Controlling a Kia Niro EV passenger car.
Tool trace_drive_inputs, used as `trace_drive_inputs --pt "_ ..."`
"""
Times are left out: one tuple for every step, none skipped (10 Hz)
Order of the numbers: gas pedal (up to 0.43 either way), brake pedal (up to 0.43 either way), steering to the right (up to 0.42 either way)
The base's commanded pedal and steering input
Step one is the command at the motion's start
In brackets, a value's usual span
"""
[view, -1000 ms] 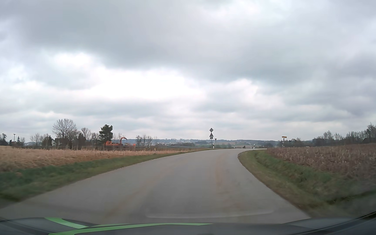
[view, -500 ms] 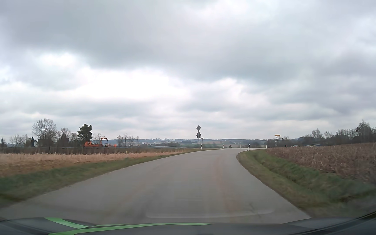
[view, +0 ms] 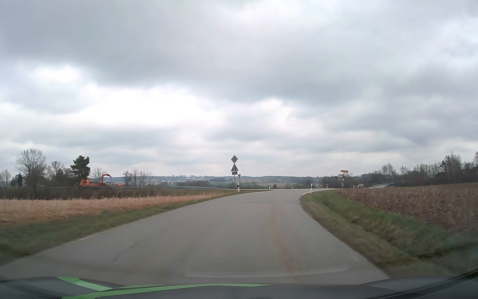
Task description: Follow the waypoints while adhering to traffic rules and regulations
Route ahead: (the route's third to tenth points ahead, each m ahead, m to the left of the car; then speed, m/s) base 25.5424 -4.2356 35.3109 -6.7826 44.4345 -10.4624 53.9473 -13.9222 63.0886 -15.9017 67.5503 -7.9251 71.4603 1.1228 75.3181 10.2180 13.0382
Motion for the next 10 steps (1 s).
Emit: trace_drive_inputs --pt "0.000 0.000 0.041" --pt "0.000 0.000 0.041" --pt "0.000 0.000 0.040" --pt "0.000 0.000 0.039" --pt "0.000 0.006 0.039" --pt "0.000 0.012 0.039" --pt "0.000 0.037 0.040" --pt "0.000 0.055 0.043" --pt "0.000 0.067 0.044" --pt "0.000 0.073 0.044"
